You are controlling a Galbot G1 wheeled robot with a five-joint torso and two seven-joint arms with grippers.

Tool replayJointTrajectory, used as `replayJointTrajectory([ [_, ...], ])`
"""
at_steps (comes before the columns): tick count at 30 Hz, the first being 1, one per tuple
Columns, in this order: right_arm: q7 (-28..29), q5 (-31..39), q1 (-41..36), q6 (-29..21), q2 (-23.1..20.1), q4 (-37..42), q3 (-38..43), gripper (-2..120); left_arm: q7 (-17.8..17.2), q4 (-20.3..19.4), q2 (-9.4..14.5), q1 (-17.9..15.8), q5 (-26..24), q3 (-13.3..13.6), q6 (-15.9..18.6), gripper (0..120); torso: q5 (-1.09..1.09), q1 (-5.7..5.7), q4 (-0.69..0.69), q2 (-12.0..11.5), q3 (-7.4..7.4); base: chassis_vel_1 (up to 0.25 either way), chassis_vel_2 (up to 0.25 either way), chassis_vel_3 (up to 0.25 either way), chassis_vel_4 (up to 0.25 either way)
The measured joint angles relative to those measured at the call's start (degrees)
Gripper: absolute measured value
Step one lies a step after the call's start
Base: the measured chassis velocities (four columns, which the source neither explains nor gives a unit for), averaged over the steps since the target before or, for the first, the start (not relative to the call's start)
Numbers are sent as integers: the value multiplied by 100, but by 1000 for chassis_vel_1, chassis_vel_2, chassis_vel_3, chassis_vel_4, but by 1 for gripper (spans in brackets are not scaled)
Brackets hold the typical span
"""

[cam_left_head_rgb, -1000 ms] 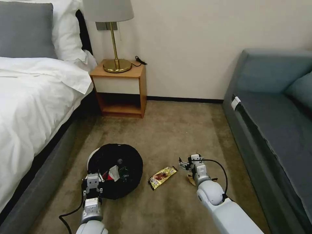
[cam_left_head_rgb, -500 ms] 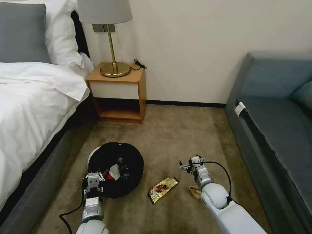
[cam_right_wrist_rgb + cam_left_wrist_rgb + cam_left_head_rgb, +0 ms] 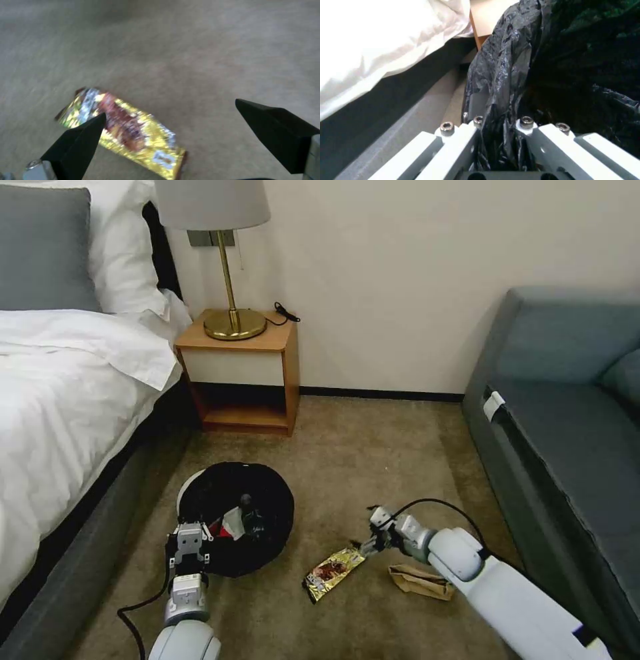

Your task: Pick up the trash bin, then pick up the garbage on the floor and place it into the trash bin.

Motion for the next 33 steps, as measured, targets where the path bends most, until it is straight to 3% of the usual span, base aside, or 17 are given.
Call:
replayJointTrajectory([
  [2, -517, -145, 326, 2, 43, -234, -305, 100, -6, -64, -72, 11, 36, 0, 85, 1, 0, 0, 1, 0, 0, 0, 0, 0, 0],
  [5, -776, -234, 703, 2, 149, -577, -671, 100, -13, -146, -215, 35, 129, 12, 150, 1, 1, 0, 1, 0, 0, 0, 0, 0, 0],
  [8, -843, -238, 935, 1, 227, -795, -925, 100, -17, -222, -320, 64, 217, 34, 181, 1, -1, 0, 1, 0, 0, 0, 0, 0, 0],
  [12, -1021, -252, 1128, -44, 342, -1081, -1354, 100, -63, -474, -461, 214, 281, 37, 485, 1, -1, 0, 1, 0, 0, 0, 0, 0, 0],
  [21, -1017, -364, 1001, -19, 503, -1339, -1502, 100, -82, -867, -500, 615, 296, 45, 454, 1, 0, 0, 0, 0, 0, 0, 0, 0, 0],
  [33, -928, 240, 1726, -21, 422, -1669, -2443, 100, -80, -982, -587, 569, 137, -29, 553, 1, 0, 0, 0, 0, 0, 0, 0, 0, 0],
])
